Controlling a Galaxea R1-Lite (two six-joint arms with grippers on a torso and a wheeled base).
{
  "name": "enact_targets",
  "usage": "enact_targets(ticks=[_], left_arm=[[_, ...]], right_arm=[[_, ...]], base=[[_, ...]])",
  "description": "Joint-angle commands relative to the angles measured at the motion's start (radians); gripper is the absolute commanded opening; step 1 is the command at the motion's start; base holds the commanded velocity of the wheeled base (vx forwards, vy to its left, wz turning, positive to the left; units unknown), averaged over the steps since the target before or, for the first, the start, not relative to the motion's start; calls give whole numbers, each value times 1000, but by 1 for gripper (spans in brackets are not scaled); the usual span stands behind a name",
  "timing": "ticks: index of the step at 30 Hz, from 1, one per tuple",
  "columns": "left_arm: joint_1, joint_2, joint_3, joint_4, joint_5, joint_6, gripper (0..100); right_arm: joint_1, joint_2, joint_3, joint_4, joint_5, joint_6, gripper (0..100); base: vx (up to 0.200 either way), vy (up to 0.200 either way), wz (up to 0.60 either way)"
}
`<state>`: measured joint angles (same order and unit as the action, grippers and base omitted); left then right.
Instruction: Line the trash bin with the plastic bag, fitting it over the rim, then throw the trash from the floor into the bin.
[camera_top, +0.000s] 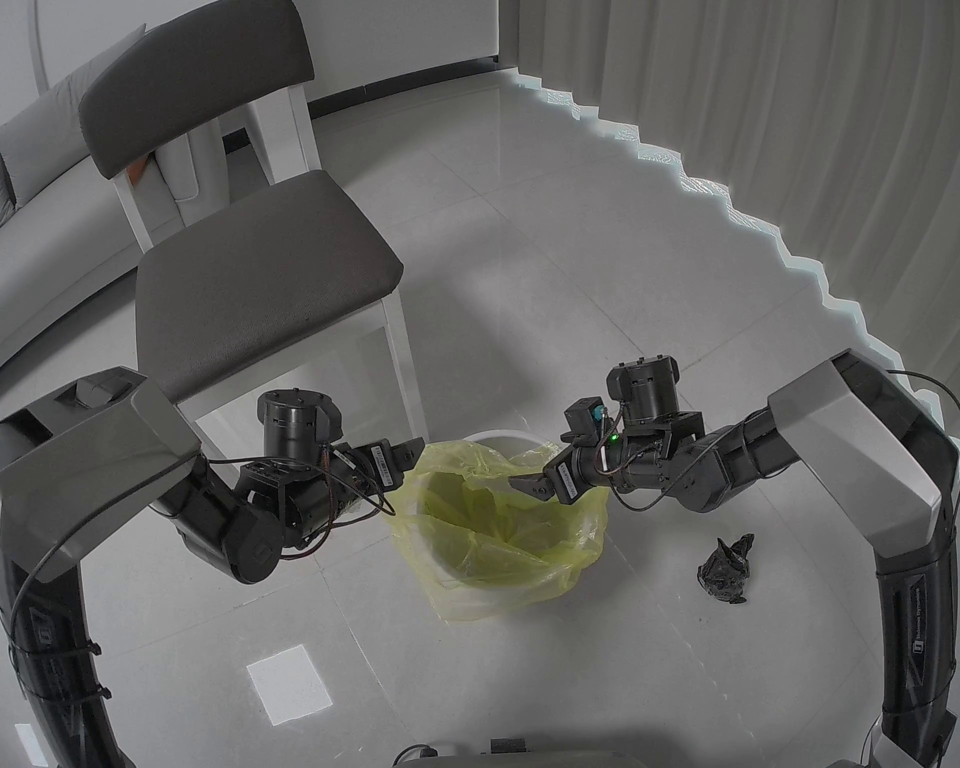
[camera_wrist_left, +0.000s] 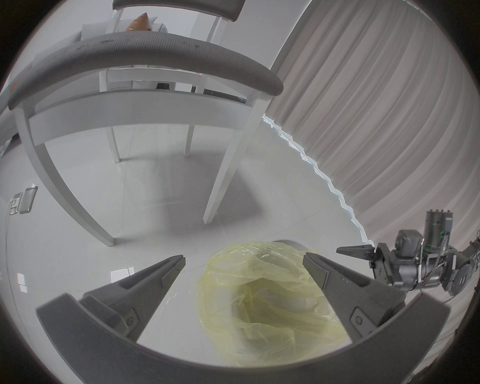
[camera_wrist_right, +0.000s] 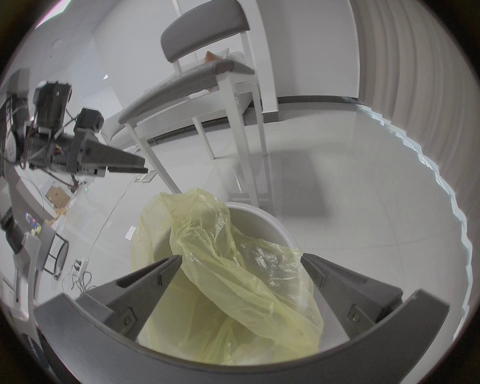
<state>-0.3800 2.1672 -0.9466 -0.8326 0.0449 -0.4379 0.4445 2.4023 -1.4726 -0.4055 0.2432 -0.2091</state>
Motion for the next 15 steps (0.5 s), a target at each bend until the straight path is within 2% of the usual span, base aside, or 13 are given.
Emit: enact_targets(ticks=[1,15], left_arm=[[1,-24,20,-7,4,-1,100],[36,-30,132,-151,3,22,100]], right_arm=[[7,67,-49,4,1,-33,100],[7,152,-184,56,-1,-53,100]], base=[[0,0,0],[0,0,0]])
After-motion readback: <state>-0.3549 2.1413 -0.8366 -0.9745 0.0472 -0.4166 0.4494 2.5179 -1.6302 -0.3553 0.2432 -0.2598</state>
